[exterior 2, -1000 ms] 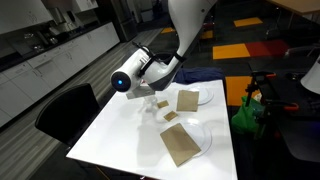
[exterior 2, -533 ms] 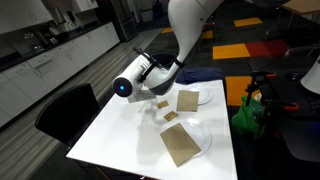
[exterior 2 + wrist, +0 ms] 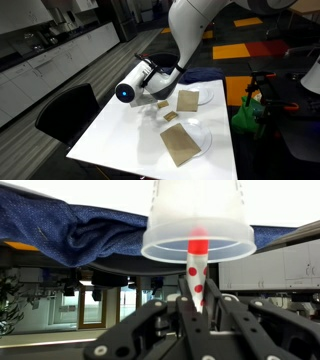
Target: Put the marker in the cup
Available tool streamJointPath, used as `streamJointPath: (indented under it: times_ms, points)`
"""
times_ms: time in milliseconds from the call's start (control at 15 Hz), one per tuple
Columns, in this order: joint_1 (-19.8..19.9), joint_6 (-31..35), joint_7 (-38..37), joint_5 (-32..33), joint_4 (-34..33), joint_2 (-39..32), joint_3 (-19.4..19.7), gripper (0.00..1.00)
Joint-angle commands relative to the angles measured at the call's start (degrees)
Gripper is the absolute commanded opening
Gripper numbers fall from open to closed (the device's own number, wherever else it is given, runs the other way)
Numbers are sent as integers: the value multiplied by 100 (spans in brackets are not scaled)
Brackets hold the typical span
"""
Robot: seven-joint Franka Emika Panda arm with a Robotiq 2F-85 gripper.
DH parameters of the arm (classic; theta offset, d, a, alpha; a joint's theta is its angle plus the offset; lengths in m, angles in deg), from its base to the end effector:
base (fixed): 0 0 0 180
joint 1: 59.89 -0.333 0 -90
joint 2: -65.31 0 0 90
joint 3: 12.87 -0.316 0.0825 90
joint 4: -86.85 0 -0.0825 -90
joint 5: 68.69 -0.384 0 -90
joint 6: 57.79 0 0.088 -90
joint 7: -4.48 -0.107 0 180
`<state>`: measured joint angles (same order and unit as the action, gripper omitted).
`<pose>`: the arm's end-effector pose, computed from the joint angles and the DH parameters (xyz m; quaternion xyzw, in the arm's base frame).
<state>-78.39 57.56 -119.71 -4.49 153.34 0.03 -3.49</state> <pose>0.7387 0.1013 0.1076 0.6942 -0.4937 0.4228 0.3090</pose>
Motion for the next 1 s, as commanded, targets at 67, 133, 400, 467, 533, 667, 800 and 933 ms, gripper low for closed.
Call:
streamJointPath:
  times_ms: [67, 133, 400, 467, 533, 667, 800, 933]
  points:
    - [42, -231, 60, -6, -273, -175, -88, 53]
    - [44, -233, 63, -15, -282, -186, -90, 59]
    - [43, -244, 57, -26, -337, -228, -88, 90]
    - [41, -252, 56, -28, -351, -241, -87, 96]
    - [33, -258, 45, -23, -357, -249, -83, 100]
    - [22, -246, 15, -9, -326, -227, -76, 100]
    - [0, -237, -37, 6, -270, -166, -68, 100]
    - [-43, -244, -129, 28, -173, -44, -49, 100]
